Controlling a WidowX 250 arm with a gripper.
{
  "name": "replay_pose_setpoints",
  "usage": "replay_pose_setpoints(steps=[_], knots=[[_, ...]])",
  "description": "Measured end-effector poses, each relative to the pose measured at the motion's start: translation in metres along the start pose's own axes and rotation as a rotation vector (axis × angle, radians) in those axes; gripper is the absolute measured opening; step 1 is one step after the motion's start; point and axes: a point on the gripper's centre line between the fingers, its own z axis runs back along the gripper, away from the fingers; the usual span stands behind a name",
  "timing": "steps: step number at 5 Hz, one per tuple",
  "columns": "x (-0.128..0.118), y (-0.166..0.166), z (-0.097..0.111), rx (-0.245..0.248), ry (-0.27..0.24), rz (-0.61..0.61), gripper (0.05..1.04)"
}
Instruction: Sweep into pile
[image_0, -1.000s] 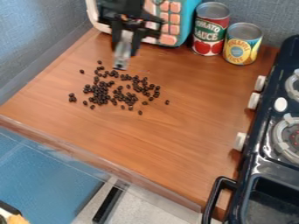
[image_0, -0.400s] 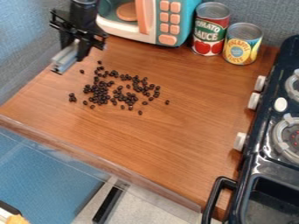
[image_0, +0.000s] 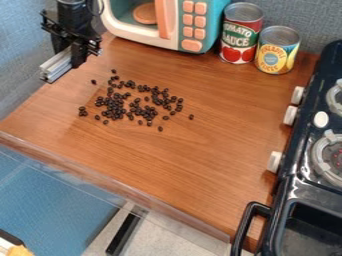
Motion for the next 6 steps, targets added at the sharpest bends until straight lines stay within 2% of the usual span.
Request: replay_pose_setpoints(steps=[2,3,4,5,6], knots=[[0.003,-0.002,-0.006,-0.023,-0.043,0.032,0.388],[0.003,-0.004,-0.018,-0.016,-0.025,0.045,0.388],[0.002,-0.001,-0.025,0.012,-0.020,0.062,0.388],[-0.001,-0.005,-0.041,0.006,0.021,0.065,0.388],[0.001,-0.003,-0.040,0.009,0.014,0.070,0.388]])
